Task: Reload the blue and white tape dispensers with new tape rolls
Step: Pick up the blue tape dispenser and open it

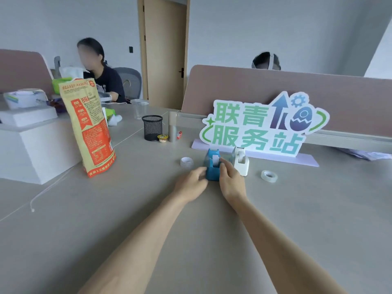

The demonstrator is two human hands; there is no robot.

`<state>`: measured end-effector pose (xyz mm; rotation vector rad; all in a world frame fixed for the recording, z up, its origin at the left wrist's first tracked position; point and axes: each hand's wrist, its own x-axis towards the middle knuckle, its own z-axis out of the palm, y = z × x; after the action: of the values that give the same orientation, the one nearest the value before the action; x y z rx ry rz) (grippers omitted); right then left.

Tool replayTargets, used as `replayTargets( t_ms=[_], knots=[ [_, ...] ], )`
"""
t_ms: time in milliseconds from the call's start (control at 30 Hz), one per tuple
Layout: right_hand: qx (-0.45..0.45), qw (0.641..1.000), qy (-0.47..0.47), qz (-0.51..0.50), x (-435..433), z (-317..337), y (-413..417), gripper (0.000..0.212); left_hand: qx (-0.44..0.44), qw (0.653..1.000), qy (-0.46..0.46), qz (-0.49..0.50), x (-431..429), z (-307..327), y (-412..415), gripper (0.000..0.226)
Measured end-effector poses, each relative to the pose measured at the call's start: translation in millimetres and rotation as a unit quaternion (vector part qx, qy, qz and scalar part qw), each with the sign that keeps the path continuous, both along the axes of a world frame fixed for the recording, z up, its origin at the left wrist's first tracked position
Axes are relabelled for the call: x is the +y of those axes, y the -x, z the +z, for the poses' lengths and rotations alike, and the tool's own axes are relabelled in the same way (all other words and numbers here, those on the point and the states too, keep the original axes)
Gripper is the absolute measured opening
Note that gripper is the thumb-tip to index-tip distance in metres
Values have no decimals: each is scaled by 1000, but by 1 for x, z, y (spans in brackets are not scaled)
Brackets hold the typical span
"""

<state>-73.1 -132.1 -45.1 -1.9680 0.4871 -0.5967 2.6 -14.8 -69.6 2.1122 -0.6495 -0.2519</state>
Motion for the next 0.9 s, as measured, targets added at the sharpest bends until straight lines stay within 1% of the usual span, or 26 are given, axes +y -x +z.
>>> replayTargets(
  t_ms=[133, 267, 333, 367, 433, 467, 533, 567, 600, 633, 733, 800, 833, 900],
  knots=[
    [7, 1000, 1, 13, 1, 2, 38, 40, -8, 999, -35, -28, 22, 17, 47, 70],
    [-8, 999, -8, 32, 2, 6, 69, 26, -36, 996, -28, -77, 43, 14, 74, 66],
    [-20, 999, -25, 37, 3, 6, 78, 17, -41, 993, -15, -106, 51, 16, 82, 58],
    [-22, 999, -23, 42, 5, 6, 81, 17, -36, 993, -10, -111, 53, 16, 84, 54],
    [-15, 999, 7, 44, 6, 2, 80, 29, -46, 995, 3, -92, 56, 16, 86, 47],
    [-10, 999, 36, 39, 5, 1, 79, 35, -63, 996, 15, -65, 56, 17, 85, 43],
    [-2, 995, 93, 39, 3, -1, 72, 40, -88, 994, 57, 19, 54, 14, 71, 37],
    [0, 994, 97, 50, -1, -1, 68, 40, -82, 992, 80, 54, 52, 14, 62, 36],
    [0, 994, 83, 68, -6, -3, 64, 38, -65, 991, 95, 73, 50, 15, 53, 38],
    [-1, 993, 65, 95, -12, -5, 59, 35, -48, 991, 107, 71, 48, 16, 44, 41],
    [-4, 983, 42, 181, -30, -13, 44, 26, -7, 994, 112, -6, 39, 15, 22, 57],
    [13, 975, 32, 219, -38, -13, 35, 29, 13, 994, 99, -46, 34, 16, 11, 71],
    [20, 972, 25, 233, -40, -13, 31, 30, 17, 994, 99, -51, 32, 15, 6, 73],
    [17, 969, 21, 245, -43, -12, 28, 31, 12, 993, 112, -45, 30, 12, -1, 65]
  ],
)
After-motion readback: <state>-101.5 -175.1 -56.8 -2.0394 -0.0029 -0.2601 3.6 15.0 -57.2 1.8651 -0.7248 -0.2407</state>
